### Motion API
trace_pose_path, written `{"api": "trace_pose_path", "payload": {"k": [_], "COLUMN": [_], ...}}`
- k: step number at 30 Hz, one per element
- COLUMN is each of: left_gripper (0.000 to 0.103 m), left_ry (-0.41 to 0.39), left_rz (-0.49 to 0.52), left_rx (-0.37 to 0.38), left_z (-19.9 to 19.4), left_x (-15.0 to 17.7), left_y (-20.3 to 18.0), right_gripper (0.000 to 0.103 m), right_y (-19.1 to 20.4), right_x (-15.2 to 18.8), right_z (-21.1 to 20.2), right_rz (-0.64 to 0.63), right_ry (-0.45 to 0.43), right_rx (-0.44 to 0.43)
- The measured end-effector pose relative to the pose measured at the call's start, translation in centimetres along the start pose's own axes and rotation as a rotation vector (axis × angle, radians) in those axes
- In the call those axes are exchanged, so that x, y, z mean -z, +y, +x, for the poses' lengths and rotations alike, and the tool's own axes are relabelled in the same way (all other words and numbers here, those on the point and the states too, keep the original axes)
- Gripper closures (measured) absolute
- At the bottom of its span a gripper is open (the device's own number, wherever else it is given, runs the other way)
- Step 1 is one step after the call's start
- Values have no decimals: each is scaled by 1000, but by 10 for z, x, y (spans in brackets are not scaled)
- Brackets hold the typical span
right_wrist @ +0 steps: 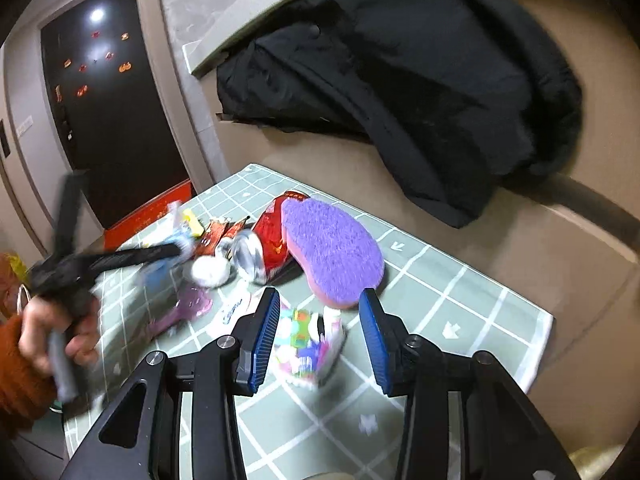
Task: Collect trash
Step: 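Grasp the white tissue bundle with the left gripper while the right grasps the pink Kleenex pack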
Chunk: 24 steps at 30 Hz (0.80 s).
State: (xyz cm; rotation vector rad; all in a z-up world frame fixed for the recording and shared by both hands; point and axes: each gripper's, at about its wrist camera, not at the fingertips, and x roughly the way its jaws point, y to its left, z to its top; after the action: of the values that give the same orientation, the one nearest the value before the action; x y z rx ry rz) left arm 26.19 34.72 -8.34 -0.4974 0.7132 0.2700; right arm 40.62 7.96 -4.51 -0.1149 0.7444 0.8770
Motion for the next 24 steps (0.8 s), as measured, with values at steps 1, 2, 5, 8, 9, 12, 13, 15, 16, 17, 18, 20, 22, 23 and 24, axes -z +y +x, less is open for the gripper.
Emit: {"api": "trace_pose_path", "payload": {"k": [1, 2, 5, 8, 9, 12, 13, 15, 16, 17, 18, 20, 22, 23, 24], "left_gripper": [59, 59, 59, 59, 59, 59, 59, 59, 59, 59, 59, 59, 59, 59, 59], "left_ry": [-6, -14, -13, -7, -3, 10, 11, 7, 6, 4, 1, 1, 4, 7, 9], "left_rz": [11, 22, 42, 60, 61, 33, 23, 6, -3, -13, -23, -38, -57, -63, -68], "left_rx": [11, 18, 47, 58, 64, 85, 85, 81, 80, 80, 83, 85, 96, 101, 104], "left_z": [-10, -20, -40, -52, -55, -63, -66, -69, -70, -72, -74, -76, -76, -76, -76], "left_x": [5, 11, 26, 40, 44, 55, 58, 61, 61, 62, 63, 65, 68, 69, 70], "left_y": [-1, -1, 1, 3, 5, 12, 15, 20, 24, 27, 30, 35, 38, 40, 40], "right_gripper": [64, 63, 62, 62, 62, 63, 63, 62, 62, 62, 62, 62, 62, 62, 62], "right_y": [-3, -5, 3, 18, 20, 20, 20, 19, 18, 19, 20, 27, 40, 49, 56], "right_x": [-4, -7, -5, 0, 1, 2, 3, 8, 11, 16, 20, 31, 41, 44, 46], "right_z": [6, 13, 26, 40, 45, 56, 58, 61, 60, 58, 54, 44, 34, 30, 25], "right_rz": [16, 38, 15, -48, -54, -43, -34, -22, -17, -4, 8, 41, 38, 19, -8], "right_ry": [2, 7, 35, 70, 83, 108, 117, 146, 159, 175, 183, 216, 255, 263, 263], "right_rx": [-2, -12, -69, -85, -86, -72, -76, -73, -75, -81, -93, -150, -233, -252, -246]}}
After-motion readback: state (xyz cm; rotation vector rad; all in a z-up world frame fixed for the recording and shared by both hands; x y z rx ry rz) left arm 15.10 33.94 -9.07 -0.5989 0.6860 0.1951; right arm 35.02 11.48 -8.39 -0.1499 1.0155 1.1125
